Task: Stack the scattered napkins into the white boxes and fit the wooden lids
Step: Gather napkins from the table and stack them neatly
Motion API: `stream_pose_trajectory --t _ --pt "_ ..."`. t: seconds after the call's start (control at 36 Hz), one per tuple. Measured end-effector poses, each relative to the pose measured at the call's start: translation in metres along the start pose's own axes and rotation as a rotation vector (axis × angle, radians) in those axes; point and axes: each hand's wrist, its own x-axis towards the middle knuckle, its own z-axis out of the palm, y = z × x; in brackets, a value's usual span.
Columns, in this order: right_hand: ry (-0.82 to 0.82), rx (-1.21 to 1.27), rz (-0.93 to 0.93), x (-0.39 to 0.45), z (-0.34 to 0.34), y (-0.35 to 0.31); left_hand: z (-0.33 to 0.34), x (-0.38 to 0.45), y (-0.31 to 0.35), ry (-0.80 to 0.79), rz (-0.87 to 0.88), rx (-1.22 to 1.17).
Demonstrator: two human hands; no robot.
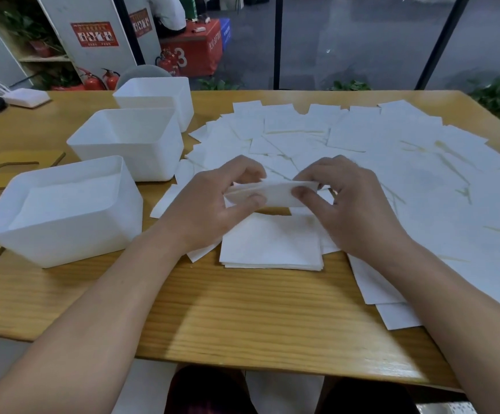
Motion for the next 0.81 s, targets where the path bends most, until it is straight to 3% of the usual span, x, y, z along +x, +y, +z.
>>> stream_pose_trajectory --t 0.11,0.22,0.33,0.5,0.61,0.81 --pt "0.053 0.078 0.058 0.000 -0.005 -0.003 -0.001 0.002 -0.004 0.114 0.017 0.042" --pt "0.080 0.257 0.121 0.001 -0.015 -0.009 -0.003 0.002 -0.001 0.188 -0.018 -0.081" --pt "-0.044 0.406 0.239 0.005 -0.025 -0.010 -0.008 -0.001 0.005 0.135 -0.070 -0.310" --pt "-0.332 0.266 0.371 0.001 -0.022 -0.004 -0.014 -0.011 0.006 -0.153 -0.251 -0.173" --pt "-0.438 0.154 0.325 -0.004 -0.017 -0.007 -0.017 -0.013 0.007 -0.170 -0.247 -0.167" --pt "-0.424 0.086 0.285 -0.005 -0.012 -0.003 -0.024 -0.012 0.002 -0.129 -0.212 -0.134"
